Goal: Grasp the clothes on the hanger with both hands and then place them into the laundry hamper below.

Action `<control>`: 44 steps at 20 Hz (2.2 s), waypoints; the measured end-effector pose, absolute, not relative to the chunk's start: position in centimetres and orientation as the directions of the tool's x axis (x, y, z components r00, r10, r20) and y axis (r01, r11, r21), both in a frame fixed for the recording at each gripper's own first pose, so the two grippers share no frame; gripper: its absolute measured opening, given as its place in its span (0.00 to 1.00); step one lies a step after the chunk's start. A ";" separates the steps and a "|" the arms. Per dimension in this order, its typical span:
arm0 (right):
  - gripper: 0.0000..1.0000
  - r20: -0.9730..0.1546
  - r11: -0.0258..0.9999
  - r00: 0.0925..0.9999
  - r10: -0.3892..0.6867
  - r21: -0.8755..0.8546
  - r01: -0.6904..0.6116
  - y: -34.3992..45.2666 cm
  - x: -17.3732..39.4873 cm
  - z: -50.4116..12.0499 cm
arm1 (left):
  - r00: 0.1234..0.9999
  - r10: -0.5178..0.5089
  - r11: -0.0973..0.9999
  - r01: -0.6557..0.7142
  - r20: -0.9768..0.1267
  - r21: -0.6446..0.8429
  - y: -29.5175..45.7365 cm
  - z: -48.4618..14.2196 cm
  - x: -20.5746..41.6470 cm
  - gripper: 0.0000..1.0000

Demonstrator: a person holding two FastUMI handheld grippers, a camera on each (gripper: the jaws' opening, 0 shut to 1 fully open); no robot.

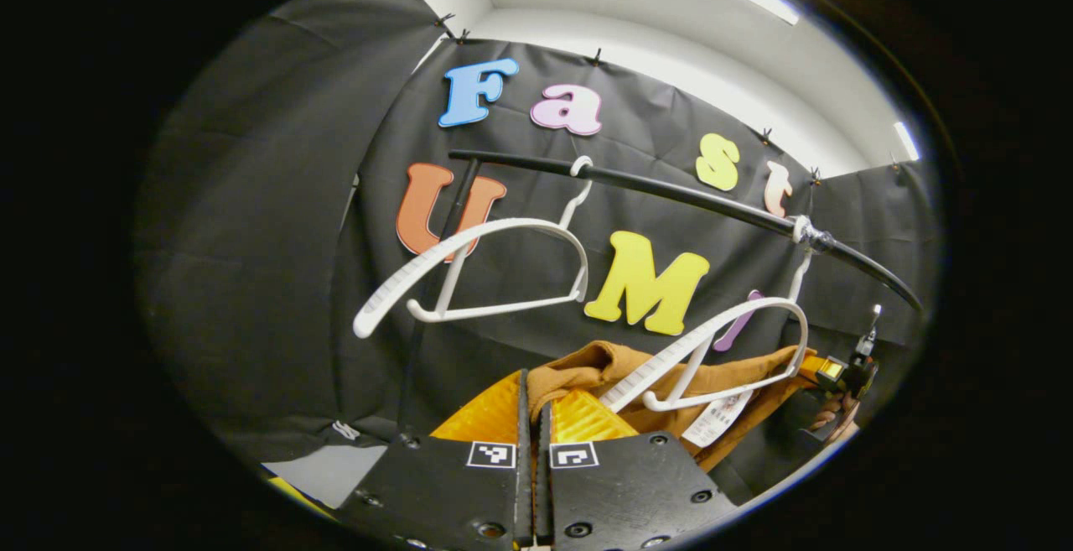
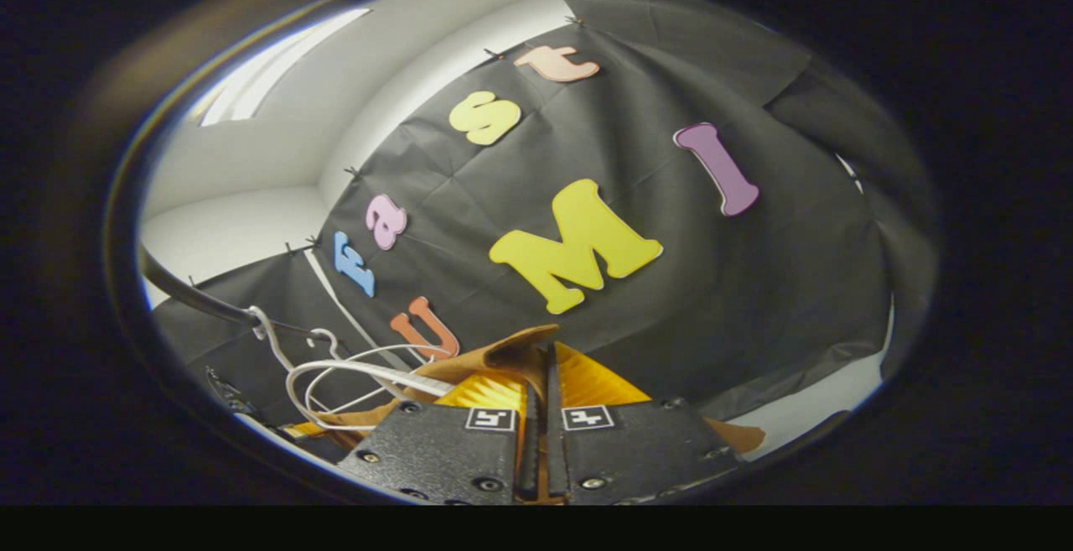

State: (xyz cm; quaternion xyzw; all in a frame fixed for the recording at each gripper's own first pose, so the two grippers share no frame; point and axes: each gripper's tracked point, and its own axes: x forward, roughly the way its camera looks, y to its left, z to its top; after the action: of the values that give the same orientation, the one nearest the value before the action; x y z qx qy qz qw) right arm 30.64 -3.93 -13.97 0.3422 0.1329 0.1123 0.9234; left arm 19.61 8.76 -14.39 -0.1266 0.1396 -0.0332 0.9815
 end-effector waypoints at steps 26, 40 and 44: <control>0.05 -0.376 0.813 0.865 0.333 0.580 -0.060 0.2 21.4 -24.2 | 0.914 -0.185 0.969 0.107 -0.361 -0.223 5.9 -18.7 13.9 0.01; 0.05 -0.326 0.778 0.785 0.527 0.557 -0.291 12.9 12.1 -19.9 | 0.851 -0.364 0.929 0.302 -0.378 -0.215 -4.0 -17.1 9.2 0.01; 0.05 -0.322 0.782 0.778 0.539 0.536 -0.319 15.2 9.7 -19.2 | 0.838 -0.385 0.922 0.326 -0.388 -0.211 -5.4 -16.9 8.4 0.01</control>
State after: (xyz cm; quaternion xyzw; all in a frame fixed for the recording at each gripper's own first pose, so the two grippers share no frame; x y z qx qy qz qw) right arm 9.70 15.17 -19.19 0.2325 0.2361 0.2347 0.9138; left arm 8.37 -5.36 -16.93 -0.0682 0.2162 -0.1857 0.9561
